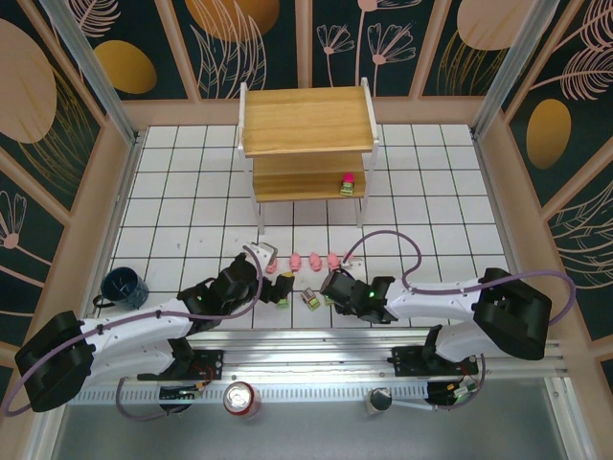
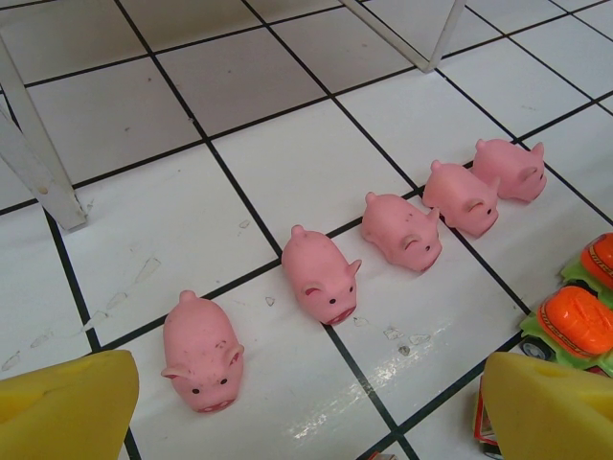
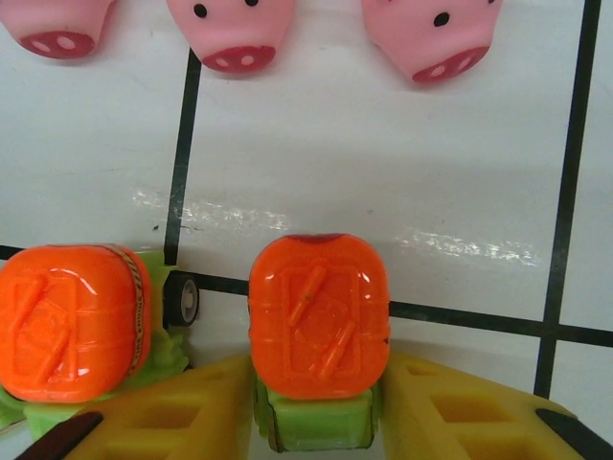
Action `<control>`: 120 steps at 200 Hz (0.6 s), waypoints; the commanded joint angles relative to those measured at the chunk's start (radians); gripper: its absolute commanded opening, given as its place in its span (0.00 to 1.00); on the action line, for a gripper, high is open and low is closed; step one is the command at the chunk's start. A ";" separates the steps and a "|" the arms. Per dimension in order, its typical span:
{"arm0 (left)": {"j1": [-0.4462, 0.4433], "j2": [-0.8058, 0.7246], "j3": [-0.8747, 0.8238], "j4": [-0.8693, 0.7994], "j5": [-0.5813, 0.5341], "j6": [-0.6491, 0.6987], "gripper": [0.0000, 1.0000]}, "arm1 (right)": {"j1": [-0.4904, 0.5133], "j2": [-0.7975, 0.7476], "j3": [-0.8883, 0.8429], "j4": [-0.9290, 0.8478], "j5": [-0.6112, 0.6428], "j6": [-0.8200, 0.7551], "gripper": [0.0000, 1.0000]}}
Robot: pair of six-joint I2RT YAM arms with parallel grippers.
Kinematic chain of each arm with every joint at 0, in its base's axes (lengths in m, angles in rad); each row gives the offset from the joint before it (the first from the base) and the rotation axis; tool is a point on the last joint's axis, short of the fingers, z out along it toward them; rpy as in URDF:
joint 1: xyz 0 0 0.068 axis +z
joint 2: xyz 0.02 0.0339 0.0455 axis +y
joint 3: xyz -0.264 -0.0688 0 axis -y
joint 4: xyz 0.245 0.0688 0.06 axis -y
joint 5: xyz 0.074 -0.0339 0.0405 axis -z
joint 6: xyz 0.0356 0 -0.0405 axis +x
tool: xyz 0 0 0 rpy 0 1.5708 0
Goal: Place and organize the plastic toys onto the shelf
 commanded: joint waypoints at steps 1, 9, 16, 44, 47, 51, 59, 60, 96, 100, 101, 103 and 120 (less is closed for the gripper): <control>-0.008 0.003 -0.001 0.004 -0.018 -0.005 0.92 | -0.006 0.012 -0.019 0.004 0.007 -0.005 0.39; -0.008 0.004 -0.002 0.004 -0.017 -0.006 0.92 | -0.006 0.012 -0.022 0.004 0.007 -0.004 0.38; -0.008 0.004 -0.002 0.005 -0.018 -0.006 0.92 | -0.006 0.012 -0.024 0.004 0.008 -0.003 0.37; -0.008 0.003 -0.002 0.005 -0.017 -0.005 0.92 | -0.006 0.007 -0.021 -0.017 0.022 0.004 0.33; -0.007 0.003 -0.002 0.006 -0.018 -0.005 0.92 | -0.006 0.005 -0.020 -0.021 0.025 0.004 0.32; -0.008 0.003 -0.001 0.006 -0.018 -0.006 0.92 | -0.006 -0.001 -0.018 -0.025 0.028 0.005 0.32; -0.008 0.001 -0.002 0.006 -0.019 -0.006 0.92 | -0.006 -0.012 -0.015 -0.035 0.035 0.005 0.31; -0.008 0.001 -0.002 0.006 -0.018 -0.006 0.92 | -0.006 -0.012 -0.014 -0.035 0.036 0.005 0.31; -0.008 0.000 -0.003 0.007 -0.019 -0.006 0.92 | -0.005 -0.068 0.028 -0.126 0.091 0.016 0.29; -0.008 0.000 -0.003 0.007 -0.017 -0.006 0.92 | -0.005 -0.076 0.035 -0.140 0.099 0.020 0.29; -0.008 0.000 -0.003 0.007 -0.017 -0.005 0.92 | -0.005 -0.078 0.038 -0.142 0.101 0.020 0.29; -0.008 0.000 -0.003 0.007 -0.018 -0.006 0.92 | -0.006 -0.082 0.042 -0.150 0.104 0.022 0.29; -0.008 -0.004 -0.004 0.007 -0.016 -0.005 0.92 | -0.007 -0.109 0.088 -0.203 0.142 0.030 0.29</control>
